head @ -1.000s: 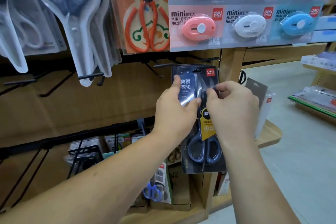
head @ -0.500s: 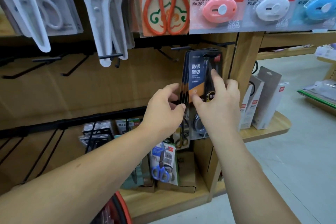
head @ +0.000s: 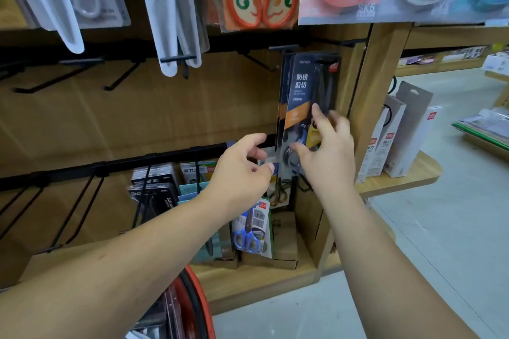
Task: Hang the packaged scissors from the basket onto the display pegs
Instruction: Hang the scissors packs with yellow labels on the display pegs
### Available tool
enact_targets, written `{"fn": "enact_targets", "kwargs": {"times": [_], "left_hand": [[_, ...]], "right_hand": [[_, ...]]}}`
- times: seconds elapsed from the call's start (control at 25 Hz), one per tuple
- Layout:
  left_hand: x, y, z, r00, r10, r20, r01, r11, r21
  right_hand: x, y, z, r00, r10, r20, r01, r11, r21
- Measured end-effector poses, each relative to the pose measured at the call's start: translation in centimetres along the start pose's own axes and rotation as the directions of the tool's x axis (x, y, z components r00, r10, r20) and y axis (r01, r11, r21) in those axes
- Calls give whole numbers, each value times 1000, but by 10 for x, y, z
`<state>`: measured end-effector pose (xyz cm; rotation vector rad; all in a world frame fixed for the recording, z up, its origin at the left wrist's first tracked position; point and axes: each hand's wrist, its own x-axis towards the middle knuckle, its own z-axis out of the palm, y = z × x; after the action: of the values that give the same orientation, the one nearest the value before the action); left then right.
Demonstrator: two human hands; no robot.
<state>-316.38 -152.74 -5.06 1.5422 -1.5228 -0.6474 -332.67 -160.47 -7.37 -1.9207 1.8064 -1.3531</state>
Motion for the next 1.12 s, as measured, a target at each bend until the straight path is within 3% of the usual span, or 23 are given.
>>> {"fn": "enact_targets", "kwargs": {"times": [0.16,0.36,0.44,0.56,0.8,0.96,1.0,1.12], "left_hand": [[3,-6,6,1000,-8,2,8,1000,-20],[-7,-7,-6,1000,2,-10,-2,1000,-7],[-26,-9,-23,1000,0,20,-1,1000,21],[-71,-19,-66,999,-1,54,-7,988,153],[-183,-68,-173,991,3,134,-59,907,418],[-248,-115,-234,985,-116,125,40,870,491],[-261,-126,-243,985,-131,116,57,869,492],[-293,-153,-246,984,-138,117,72,892,446]], "right_hand": [[6,6,8,998,49,-27,-49,999,-11],[1,-14,-3,994,-1,-109,-12,992,-126],[-13,-30,-8,997,-65,-49,56,985,-164],[-49,-67,-13,966,-167,195,212,948,-237],[-147,-155,-17,705,-221,674,429,889,-158],[-195,-200,0,355,-193,914,421,907,28],[-206,-207,8,307,-203,930,417,907,60],[-239,-204,39,298,-209,931,375,923,88]]}}
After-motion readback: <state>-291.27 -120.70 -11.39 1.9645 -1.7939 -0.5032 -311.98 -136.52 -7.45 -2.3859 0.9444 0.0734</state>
